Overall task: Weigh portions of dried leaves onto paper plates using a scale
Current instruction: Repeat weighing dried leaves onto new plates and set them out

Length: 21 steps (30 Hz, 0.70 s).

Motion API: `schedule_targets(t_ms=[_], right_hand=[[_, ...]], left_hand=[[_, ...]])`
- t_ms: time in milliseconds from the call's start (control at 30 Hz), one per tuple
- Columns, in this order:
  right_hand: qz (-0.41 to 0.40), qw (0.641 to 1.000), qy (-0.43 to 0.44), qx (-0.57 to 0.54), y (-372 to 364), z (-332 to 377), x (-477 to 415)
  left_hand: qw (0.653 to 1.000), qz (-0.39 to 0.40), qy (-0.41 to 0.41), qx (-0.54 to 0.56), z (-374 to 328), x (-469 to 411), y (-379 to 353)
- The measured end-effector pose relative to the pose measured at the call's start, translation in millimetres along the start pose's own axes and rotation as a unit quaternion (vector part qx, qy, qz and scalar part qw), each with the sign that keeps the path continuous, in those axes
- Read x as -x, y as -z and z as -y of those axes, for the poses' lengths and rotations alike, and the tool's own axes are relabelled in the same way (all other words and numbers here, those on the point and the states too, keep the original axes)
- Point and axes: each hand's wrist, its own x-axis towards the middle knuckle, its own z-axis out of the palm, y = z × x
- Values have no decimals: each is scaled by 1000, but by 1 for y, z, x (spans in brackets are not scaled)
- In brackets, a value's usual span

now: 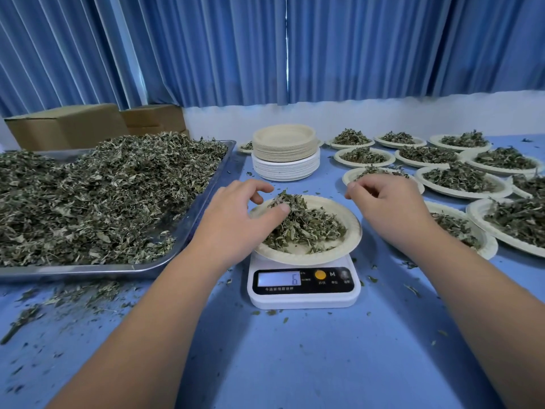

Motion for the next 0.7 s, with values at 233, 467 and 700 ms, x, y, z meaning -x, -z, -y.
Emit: schedule_targets(t_ms=[233,467,700], right_hand=[[-9,1000,4,4,-1,0,-1],[-9,1000,5,-1,-1,-2,-2],[-9,1000,1,-2,-1,-2,-2]], left_hand=[[999,1,-10,-32,-6,1,-4],[998,-62,-30,-7,-10,2,-12],[993,-110,-33,35,-9,3,-8]])
